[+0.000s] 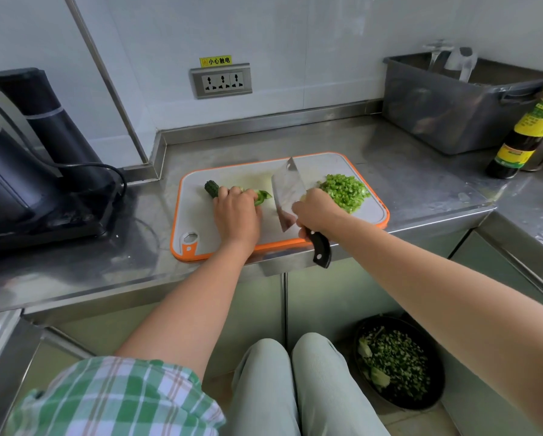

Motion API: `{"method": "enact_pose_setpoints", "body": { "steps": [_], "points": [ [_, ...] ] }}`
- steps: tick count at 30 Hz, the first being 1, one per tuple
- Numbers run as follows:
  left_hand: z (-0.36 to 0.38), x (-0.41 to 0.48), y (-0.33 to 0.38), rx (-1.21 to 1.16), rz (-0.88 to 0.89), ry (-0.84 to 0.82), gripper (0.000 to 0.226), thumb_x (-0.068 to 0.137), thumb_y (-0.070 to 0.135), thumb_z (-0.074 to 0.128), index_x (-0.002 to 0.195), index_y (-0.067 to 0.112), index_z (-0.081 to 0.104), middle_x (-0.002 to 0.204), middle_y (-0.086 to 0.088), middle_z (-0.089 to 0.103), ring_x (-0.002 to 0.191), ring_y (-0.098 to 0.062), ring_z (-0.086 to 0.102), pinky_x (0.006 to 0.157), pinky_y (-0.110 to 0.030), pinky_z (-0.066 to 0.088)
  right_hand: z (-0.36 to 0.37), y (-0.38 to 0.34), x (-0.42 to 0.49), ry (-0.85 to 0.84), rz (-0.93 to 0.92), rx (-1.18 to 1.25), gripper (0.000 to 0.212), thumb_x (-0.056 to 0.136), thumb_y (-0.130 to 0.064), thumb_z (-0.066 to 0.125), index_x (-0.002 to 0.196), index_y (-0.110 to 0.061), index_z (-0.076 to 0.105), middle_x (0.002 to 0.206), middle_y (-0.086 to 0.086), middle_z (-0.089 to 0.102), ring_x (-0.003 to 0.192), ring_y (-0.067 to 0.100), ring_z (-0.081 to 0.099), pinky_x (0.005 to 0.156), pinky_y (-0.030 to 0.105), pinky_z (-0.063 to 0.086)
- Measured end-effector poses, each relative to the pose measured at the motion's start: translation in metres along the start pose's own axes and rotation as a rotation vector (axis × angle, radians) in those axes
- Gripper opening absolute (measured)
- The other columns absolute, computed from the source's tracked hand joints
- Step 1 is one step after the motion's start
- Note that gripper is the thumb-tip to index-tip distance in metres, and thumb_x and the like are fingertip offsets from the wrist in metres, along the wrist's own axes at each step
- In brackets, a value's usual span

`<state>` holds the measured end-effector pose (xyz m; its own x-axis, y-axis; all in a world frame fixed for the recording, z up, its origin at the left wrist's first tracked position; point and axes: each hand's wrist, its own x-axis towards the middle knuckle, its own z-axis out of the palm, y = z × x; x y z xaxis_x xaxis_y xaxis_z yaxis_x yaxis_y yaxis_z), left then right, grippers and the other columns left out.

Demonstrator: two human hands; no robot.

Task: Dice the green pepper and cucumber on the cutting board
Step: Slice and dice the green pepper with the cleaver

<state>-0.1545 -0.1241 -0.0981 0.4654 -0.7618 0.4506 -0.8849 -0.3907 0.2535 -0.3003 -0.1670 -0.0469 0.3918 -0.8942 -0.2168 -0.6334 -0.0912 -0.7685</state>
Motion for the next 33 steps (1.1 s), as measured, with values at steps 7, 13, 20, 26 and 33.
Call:
{"method": "enact_pose_setpoints", "body": {
  "steps": [7, 13, 20, 26, 33],
  "points": [
    [0.001, -0.001, -0.002, -0.006, 0.019, -0.018, 0.025, 0.084, 0.018, 0.058, 0.105, 0.018, 0.073, 0.101, -0.009, 0.067, 0.102, -0.032, 0.047, 0.087, -0.039, 0.038, 0.016, 0.007, 0.004, -0.018, 0.045, 0.05, 0.024, 0.091, -0.002, 0.04, 0.067, -0.007, 0.042, 0.068, 0.017, 0.056, 0.062, 0.03, 0.058, 0.055, 0.031, 0.046],
    [0.004, -0.001, 0.001, -0.001, 0.022, -0.001, 0.025, 0.084, 0.018, 0.057, 0.105, 0.018, 0.071, 0.1, -0.007, 0.067, 0.102, -0.03, 0.048, 0.085, -0.037, 0.037, -0.034, 0.026, 0.012, 0.148, 0.124, 0.032, 0.023, 0.091, 0.002, 0.034, 0.07, -0.004, 0.041, 0.063, 0.014, 0.052, 0.054, 0.029, 0.058, 0.055, 0.034, 0.048],
    [0.003, 0.0, 0.012, -0.045, 0.042, 0.029, 0.024, 0.086, 0.018, 0.056, 0.104, 0.021, 0.071, 0.097, -0.006, 0.068, 0.1, -0.031, 0.049, 0.083, -0.039, 0.036, -0.02, 0.01, 0.001, 0.016, -0.028, -0.052, 0.008, 0.095, -0.009, 0.041, 0.1, -0.002, 0.043, 0.071, 0.014, 0.056, 0.04, 0.022, 0.056, 0.036, 0.02, 0.039],
    [0.004, 0.006, 0.018, -0.205, 0.041, 0.029, 0.019, 0.084, 0.017, 0.056, 0.087, 0.022, 0.074, 0.086, -0.005, 0.071, 0.088, -0.032, 0.053, 0.077, -0.039, 0.045, -0.023, 0.018, 0.007, 0.002, 0.018, -0.186, 0.015, 0.093, -0.007, 0.043, 0.08, -0.001, 0.048, 0.074, 0.019, 0.062, 0.054, 0.03, 0.058, 0.045, 0.027, 0.042],
    [-0.003, 0.01, 0.048, -0.556, -0.069, -0.182, 0.028, 0.095, 0.03, 0.048, 0.089, 0.014, 0.07, 0.077, -0.002, 0.073, 0.079, -0.025, 0.067, 0.071, -0.033, 0.052, -0.05, 0.012, -0.001, 0.154, -0.018, -0.169, 0.013, 0.088, -0.005, 0.034, 0.1, -0.007, 0.04, 0.073, 0.012, 0.056, 0.041, 0.023, 0.056, 0.037, 0.023, 0.043]
  ]
}}
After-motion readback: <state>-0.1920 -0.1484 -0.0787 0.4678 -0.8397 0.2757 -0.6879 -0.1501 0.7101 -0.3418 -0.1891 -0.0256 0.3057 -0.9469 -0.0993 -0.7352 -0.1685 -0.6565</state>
